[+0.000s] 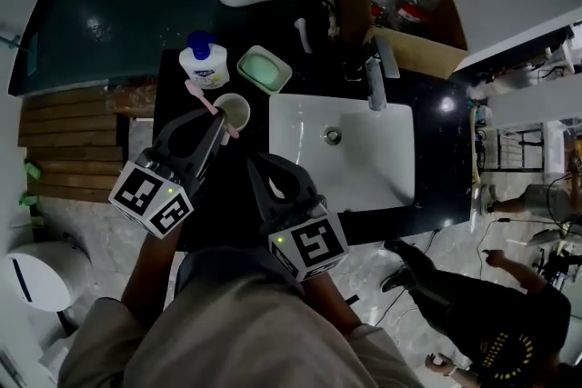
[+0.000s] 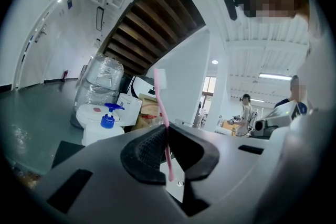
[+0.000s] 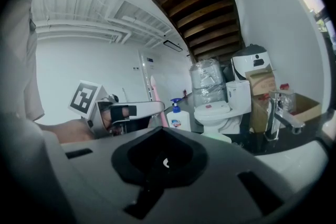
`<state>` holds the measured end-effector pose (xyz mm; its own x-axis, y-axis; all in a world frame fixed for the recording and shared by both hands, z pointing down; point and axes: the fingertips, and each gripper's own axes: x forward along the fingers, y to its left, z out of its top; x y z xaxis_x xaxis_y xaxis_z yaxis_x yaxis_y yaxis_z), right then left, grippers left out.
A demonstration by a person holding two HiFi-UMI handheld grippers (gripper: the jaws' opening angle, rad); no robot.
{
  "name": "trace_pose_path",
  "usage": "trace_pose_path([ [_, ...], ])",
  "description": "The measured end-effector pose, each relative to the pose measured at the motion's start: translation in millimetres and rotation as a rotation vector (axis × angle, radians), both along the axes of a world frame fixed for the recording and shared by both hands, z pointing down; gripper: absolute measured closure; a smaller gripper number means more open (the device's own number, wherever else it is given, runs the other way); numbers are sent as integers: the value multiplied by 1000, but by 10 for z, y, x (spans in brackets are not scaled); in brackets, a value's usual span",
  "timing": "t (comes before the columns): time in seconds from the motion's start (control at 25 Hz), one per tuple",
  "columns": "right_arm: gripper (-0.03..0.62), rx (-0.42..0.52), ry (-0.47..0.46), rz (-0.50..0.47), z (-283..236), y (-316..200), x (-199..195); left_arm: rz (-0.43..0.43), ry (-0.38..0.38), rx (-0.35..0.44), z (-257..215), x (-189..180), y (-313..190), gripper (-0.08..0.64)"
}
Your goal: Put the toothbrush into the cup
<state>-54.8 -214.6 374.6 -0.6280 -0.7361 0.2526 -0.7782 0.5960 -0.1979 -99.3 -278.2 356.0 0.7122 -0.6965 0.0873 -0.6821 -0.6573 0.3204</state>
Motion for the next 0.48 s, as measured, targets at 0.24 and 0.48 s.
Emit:
trace_pose_path([
  [0.24,586,-22,-7,7,68,-19,-6,-13,-8,-4,47,-29,-96,537],
  [0.48,586,-32,-7,7,112,-41,12,-25,-39,-4,144,-43,-189,537],
])
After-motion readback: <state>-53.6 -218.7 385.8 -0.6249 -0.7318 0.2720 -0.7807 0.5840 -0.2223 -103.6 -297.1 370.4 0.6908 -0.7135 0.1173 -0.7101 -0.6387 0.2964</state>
